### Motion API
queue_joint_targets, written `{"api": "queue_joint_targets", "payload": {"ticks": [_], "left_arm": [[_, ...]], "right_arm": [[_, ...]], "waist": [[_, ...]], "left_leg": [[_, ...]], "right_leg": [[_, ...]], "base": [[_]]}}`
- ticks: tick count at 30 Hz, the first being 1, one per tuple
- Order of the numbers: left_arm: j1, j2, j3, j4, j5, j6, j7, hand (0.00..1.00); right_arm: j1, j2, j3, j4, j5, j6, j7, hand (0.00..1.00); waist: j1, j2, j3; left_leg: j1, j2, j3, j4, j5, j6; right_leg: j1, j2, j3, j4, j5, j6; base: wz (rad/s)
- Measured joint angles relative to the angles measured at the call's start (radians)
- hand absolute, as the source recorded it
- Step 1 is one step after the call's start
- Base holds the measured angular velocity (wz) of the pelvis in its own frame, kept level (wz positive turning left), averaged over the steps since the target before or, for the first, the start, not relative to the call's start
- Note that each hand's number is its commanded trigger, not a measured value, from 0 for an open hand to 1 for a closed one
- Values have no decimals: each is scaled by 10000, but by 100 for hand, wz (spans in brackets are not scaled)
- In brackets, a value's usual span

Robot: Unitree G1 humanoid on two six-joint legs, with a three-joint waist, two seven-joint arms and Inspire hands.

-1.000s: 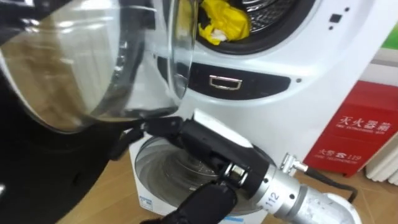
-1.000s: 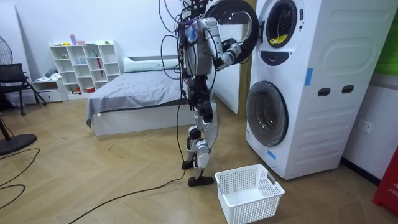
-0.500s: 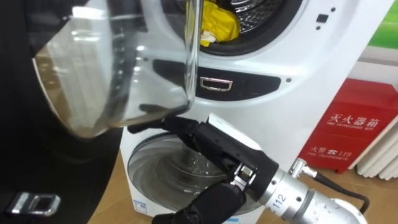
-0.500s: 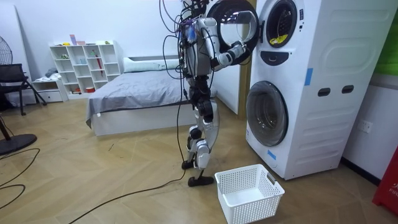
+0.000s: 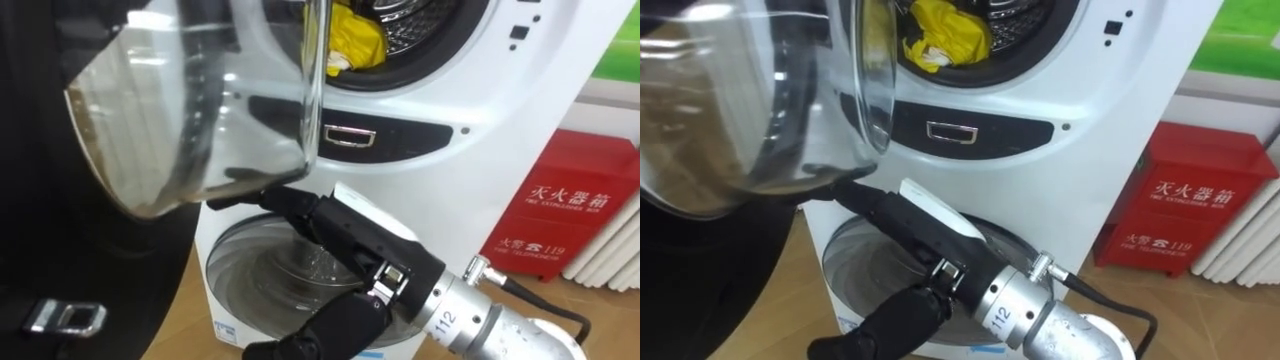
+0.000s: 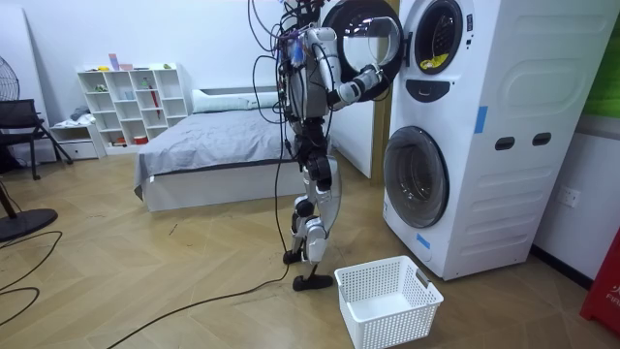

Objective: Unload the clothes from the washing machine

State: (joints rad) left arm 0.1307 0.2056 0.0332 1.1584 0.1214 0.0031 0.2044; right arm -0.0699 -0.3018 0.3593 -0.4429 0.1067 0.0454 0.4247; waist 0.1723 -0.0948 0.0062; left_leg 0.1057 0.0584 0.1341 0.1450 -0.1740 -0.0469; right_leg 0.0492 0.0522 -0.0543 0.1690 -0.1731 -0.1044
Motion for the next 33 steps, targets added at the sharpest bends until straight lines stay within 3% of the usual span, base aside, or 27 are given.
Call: {"api": "queue_joint_targets", "payload": {"ticks": [6,10,14,18,22,28,33], "left_arm": [[-137,3,-20,0,-1,-36,10,0],[-145,12,-222,-31,11,-15,117,0],[-256,-34,-392,-236,238,-25,316,0],[-316,-53,-506,-396,269,-25,341,0],[-373,-49,-499,-388,283,-3,457,0],[-491,-77,-753,-392,291,393,223,0],[-529,-102,-886,-396,291,421,173,0]], "right_arm": [[-156,190,154,-1,74,16,267,0],[-759,214,357,130,65,425,343,0],[-1333,395,831,469,38,527,294,0],[-2103,985,1574,968,-86,595,349,0],[-2983,1563,1850,1506,-158,598,293,0],[-3610,2033,2283,1848,-152,598,282,0],[-4441,2394,2518,2795,-154,590,346,0]], "waist": [[310,1,-5],[501,-35,-30],[844,-95,-67],[1148,-178,-48],[1547,-361,58],[1909,-365,97],[2006,-361,99]], "left_leg": [[5,3,-2,-1,1,0],[-46,7,-40,-2,3,1],[-108,39,-30,-8,3,1],[-103,50,-151,-11,3,0],[-95,52,-306,-22,0,-3],[-335,-8,-525,-7,-91,11],[-491,-27,-643,33,-100,26]], "right_leg": [[9,6,-40,-4,0,-1],[-57,14,-57,4,1,-3],[-149,41,-53,11,20,-36],[-110,45,-165,11,22,-38],[-48,32,-336,0,21,-38],[-155,-46,-639,-31,14,18],[-248,-88,-862,-20,1,40]], "base": [[0],[-3],[-2],[5],[11],[17],[11]]}}
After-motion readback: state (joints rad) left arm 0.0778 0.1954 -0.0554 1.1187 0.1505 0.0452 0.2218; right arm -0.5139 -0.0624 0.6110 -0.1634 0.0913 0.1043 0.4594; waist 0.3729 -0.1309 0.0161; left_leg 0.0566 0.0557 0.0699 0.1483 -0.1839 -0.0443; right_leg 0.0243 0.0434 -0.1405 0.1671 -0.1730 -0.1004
